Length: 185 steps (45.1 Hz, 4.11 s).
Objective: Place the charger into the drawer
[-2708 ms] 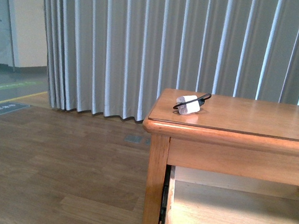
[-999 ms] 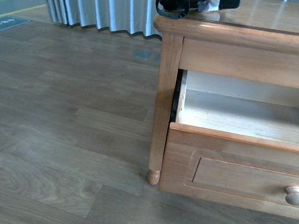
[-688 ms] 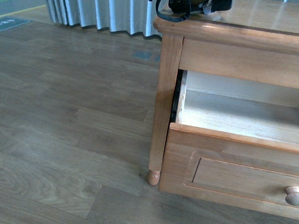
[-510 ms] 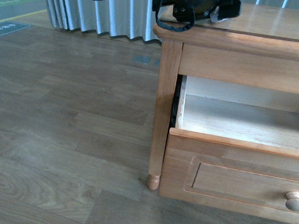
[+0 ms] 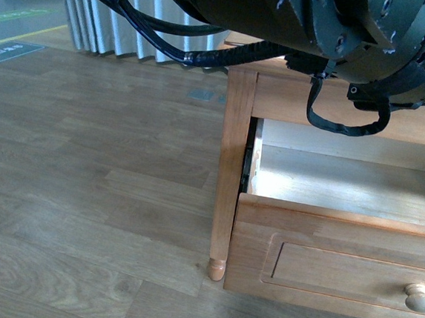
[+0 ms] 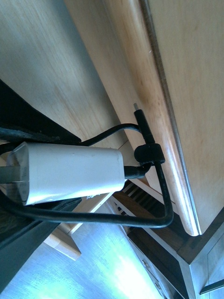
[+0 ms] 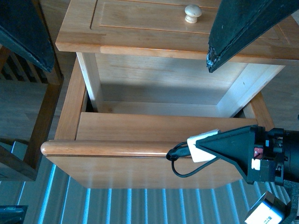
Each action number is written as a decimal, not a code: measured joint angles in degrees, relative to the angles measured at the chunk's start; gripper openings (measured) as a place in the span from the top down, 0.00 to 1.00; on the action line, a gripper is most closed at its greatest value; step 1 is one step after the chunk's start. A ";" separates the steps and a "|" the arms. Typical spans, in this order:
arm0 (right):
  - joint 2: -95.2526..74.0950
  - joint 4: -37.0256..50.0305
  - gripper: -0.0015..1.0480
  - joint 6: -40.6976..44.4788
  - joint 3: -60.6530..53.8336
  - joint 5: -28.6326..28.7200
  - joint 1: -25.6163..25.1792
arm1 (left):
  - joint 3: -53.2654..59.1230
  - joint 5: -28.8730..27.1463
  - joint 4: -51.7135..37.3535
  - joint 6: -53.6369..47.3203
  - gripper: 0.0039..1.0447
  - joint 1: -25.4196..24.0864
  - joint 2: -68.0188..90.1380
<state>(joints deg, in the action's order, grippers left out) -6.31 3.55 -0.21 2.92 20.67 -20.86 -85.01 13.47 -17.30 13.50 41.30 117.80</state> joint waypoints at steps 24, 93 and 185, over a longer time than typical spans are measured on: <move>0.00 0.00 0.08 0.00 0.00 0.02 0.00 | 0.11 -2.86 1.09 2.05 0.74 0.68 1.86; 0.04 0.00 0.08 0.00 -0.02 0.00 0.00 | 62.16 -28.63 11.37 1.90 0.15 -26.91 -85.46; -37.59 9.38 0.08 17.57 5.20 -17.84 13.03 | 84.32 -13.51 17.29 -13.09 0.10 -41.16 -117.55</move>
<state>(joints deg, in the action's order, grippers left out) -43.90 12.93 17.37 8.12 2.83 -7.84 -0.69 -0.03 -0.01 0.40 0.14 0.25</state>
